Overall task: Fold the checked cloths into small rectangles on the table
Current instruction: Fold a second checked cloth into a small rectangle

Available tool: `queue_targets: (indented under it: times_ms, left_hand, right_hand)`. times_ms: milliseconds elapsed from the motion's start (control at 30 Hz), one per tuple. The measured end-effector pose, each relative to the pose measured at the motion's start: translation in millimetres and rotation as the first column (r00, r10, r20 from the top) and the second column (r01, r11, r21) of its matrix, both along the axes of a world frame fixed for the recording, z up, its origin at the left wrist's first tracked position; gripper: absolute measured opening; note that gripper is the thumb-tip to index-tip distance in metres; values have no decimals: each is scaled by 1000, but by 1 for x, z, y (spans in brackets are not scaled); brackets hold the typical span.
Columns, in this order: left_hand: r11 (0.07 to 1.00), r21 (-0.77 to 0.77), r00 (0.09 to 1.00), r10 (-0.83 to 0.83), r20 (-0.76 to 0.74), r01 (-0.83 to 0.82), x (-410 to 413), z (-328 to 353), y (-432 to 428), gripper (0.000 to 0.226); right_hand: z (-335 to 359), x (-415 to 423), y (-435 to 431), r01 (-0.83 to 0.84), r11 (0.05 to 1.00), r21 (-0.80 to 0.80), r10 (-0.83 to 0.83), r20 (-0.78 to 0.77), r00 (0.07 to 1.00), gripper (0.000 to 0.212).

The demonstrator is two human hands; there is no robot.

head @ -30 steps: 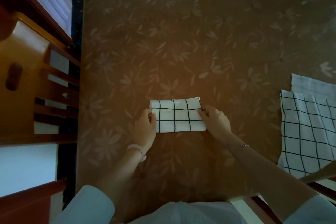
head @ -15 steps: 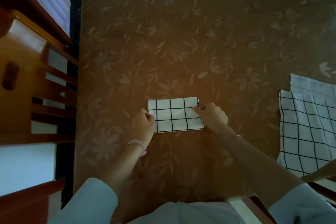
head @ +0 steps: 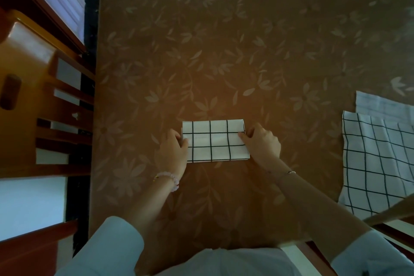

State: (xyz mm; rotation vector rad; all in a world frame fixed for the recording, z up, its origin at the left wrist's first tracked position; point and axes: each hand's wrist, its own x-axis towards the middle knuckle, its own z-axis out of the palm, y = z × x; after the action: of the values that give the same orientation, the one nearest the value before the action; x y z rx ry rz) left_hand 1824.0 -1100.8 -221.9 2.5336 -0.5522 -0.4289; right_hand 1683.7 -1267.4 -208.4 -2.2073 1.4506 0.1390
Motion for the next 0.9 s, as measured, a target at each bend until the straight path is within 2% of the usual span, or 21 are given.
queue_targets:
  times_ms: [100, 167, 233, 267, 333, 400, 467, 533, 600, 667, 767, 900]
  left_hand:
    - [991, -20, 968, -125, 215, 132, -2, 5, -2, 13]
    - [949, -17, 888, -288, 360, 315, -6, 8, -6, 14]
    - [869, 20, 786, -457, 416, 494, -11, 5, -10, 23]
    - [821, 61, 742, -542, 395, 568, -13, 3, -13, 30]
    - [731, 171, 687, -680, 258, 660, -14, 1, -17, 40]
    - [664, 276, 654, -743, 139, 695, -12, 1, -19, 49]
    - [613, 349, 625, -775, 93, 709, -10, 1, -19, 54]
    - [588, 381, 617, -785, 57, 714, -8, 1, -18, 56]
    - [585, 388, 625, -780, 28, 712, -6, 1, -18, 57]
    - [587, 388, 629, -777, 26, 710, -6, -1, -18, 59]
    - [592, 377, 628, -777, 32, 713, -8, -2, -18, 63]
    - [576, 397, 621, -783, 20, 714, -9, -2, -16, 71]
  right_hand:
    - [0, -1, 1, -7, 1000, -11, 7, 5, 1000, 29]
    - [-1, -1, 1, -2, 1000, -4, 2, 13, 1000, 29]
    - [-1, -2, 1, 14, 1000, 18, -14, 26, 1000, 27]
    - [-2, -2, 1, 22, 999, 28, -22, 27, 999, 26]
    - [-2, -2, 0, 29, 999, 34, -30, 24, 999, 26]
    - [-2, -2, 0, 27, 999, 28, -28, 23, 999, 25]
    - [-2, -2, 3, 12, 1000, -21, -11, 62, 998, 22]
    - [-2, -2, 10, -30, 985, -169, 60, 173, 983, 17]
    - [-4, 1, 20, -137, 909, -395, 256, 268, 929, 15]
    - [-7, 7, 31, -233, 825, -515, 422, 287, 860, 23]
    - [-16, 18, 45, -398, 797, -455, 535, 227, 814, 40]
    - [-33, 18, 48, -514, 798, -313, 557, 59, 828, 54]
